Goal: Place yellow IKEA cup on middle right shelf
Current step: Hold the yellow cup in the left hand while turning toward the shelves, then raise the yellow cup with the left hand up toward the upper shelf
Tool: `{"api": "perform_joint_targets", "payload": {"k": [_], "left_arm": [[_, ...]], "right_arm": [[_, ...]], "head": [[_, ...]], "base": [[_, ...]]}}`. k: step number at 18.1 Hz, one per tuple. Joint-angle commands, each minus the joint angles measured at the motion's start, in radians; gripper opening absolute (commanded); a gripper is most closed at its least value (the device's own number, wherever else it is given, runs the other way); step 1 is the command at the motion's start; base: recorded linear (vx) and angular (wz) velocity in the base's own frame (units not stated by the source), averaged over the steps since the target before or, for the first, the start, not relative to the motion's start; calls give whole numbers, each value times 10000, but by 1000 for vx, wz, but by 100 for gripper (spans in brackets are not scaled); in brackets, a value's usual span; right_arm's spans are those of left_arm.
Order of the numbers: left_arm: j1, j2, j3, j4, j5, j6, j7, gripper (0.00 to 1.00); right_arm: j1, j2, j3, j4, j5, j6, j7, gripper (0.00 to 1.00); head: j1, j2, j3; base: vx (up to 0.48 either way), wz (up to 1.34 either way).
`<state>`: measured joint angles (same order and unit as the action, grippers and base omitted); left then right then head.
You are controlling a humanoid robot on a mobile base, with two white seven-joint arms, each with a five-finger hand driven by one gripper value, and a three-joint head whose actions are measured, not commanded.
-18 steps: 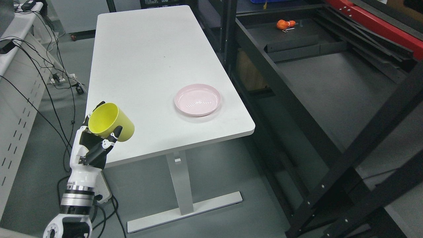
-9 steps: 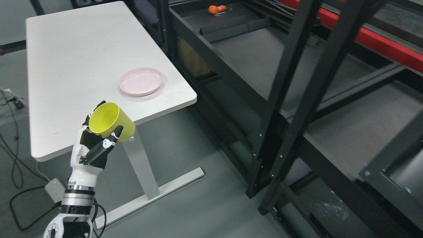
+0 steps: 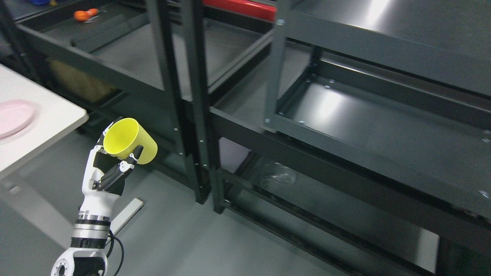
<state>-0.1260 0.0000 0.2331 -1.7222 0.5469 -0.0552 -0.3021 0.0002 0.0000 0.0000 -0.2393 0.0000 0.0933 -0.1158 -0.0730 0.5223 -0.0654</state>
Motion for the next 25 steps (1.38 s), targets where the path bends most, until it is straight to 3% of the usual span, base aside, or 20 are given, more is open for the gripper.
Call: {"api": "perform_joint_targets", "payload": {"k": [1,9,16,25], "left_arm": [[3,174,-15,-4,7,-1,-1,3],[-59,174,-30,-4,7,-1,-1,3],[-120,174,-46,11,22,-1,-16,3],[-120,174,-2114,-4,22,-628,-16,4]], "right_arm": [[136,-174,169,0,-245,3,-8,99],[136,-174,169,0,-245,3,-8,99],[136,-174,169,0,-245,3,-8,99],[136,-174,184,0,-245,3,-8,99]], "head": [[0,0,0],[0,-4,0],[0,-4,0],[0,-4,0]], "base": [[-217,-1123],[-111,-952],[35,-88],[33,-12]]}}
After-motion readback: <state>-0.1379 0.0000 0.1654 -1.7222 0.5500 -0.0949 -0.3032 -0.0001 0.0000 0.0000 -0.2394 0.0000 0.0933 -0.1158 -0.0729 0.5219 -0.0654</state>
